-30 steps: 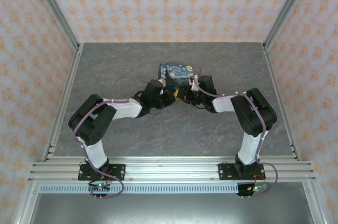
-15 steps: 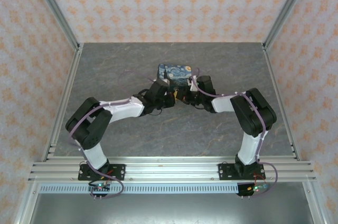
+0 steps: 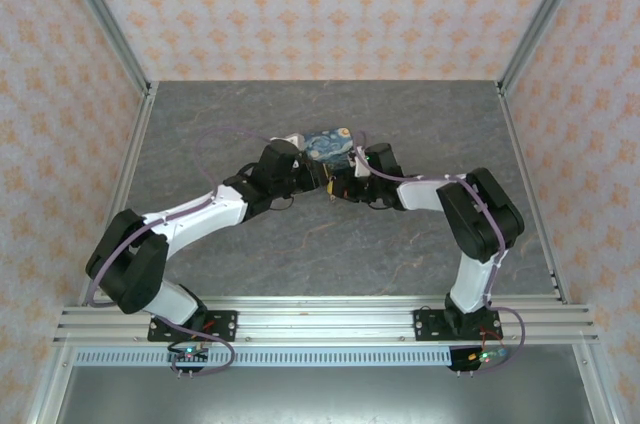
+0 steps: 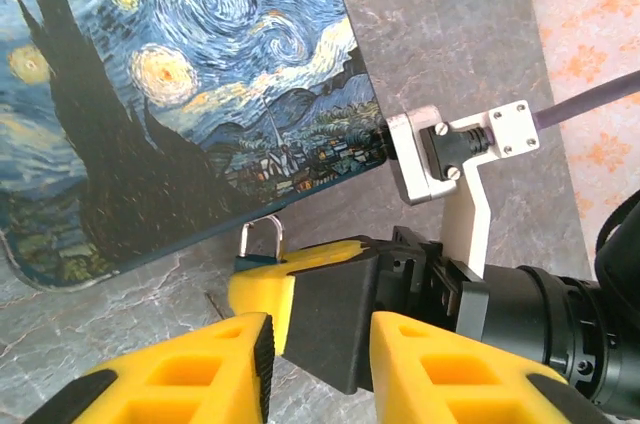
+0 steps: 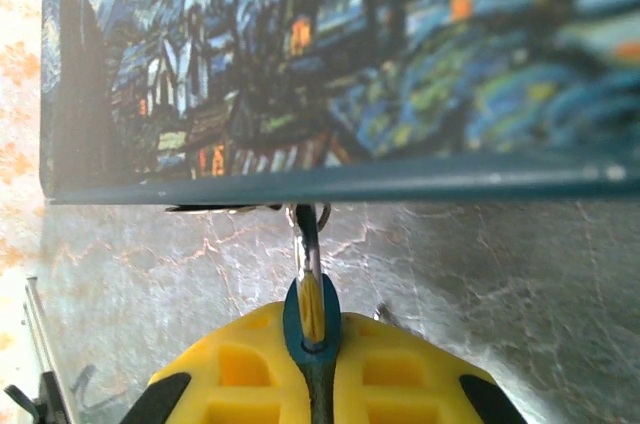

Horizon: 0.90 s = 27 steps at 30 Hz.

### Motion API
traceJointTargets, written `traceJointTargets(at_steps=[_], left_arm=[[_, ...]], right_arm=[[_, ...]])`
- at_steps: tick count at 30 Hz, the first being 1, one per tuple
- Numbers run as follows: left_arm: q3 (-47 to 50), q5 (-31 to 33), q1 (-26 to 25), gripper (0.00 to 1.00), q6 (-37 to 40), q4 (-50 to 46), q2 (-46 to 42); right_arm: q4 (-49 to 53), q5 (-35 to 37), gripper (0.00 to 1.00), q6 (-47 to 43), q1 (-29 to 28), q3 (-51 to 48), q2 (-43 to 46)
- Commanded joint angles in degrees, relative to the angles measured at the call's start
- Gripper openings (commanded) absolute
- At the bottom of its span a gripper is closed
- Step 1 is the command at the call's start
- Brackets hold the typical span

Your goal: Unlock the padlock with the key

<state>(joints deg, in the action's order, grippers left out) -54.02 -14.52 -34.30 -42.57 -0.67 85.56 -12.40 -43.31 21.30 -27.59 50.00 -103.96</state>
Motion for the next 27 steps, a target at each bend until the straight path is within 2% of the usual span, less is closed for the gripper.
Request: traceJointTargets(at_steps=[1, 2, 5, 10, 14, 20, 27], left_arm=[[-2.61, 0.92, 1.11, 0.34, -0.41, -3.81, 0.76], [-2.89, 1.04, 1.28, 0.36, -0.29, -4.22, 1.0], [-3.54, 1.92, 1.99, 0.44, 0.4, -5.67, 1.1], [-4.3, 3.3, 3.71, 0.62, 2.42, -8.18, 1.32], [-4.93, 2.81, 5.7, 0.7, 3.44, -9.47, 2.68], [-9.72, 2.2, 7.69, 0.72, 7.51, -14.42, 6.93], [-15.0, 3.78, 8.55, 0.72, 10.13, -19.18, 11.17]], right_arm=[[11.7, 2.53, 0.22, -0.37, 1.16, -1.95, 0.16], [11.78, 1.9, 0.28, -0.31, 1.57, -2.24, 1.02], [12.29, 1.79, 0.36, -0.08, 2.62, -3.6, 4.86], [11.23, 4.01, 0.37, 2.36, 3.6, -6.81, 11.01], [3.17, 4.72, 0.38, 6.78, 3.64, -10.84, 11.95], [-9.48, 4.85, 0.39, 12.93, 2.83, -13.37, 8.02], [-13.48, 7.96, 0.39, 14.53, -0.67, -10.8, 4.2]])
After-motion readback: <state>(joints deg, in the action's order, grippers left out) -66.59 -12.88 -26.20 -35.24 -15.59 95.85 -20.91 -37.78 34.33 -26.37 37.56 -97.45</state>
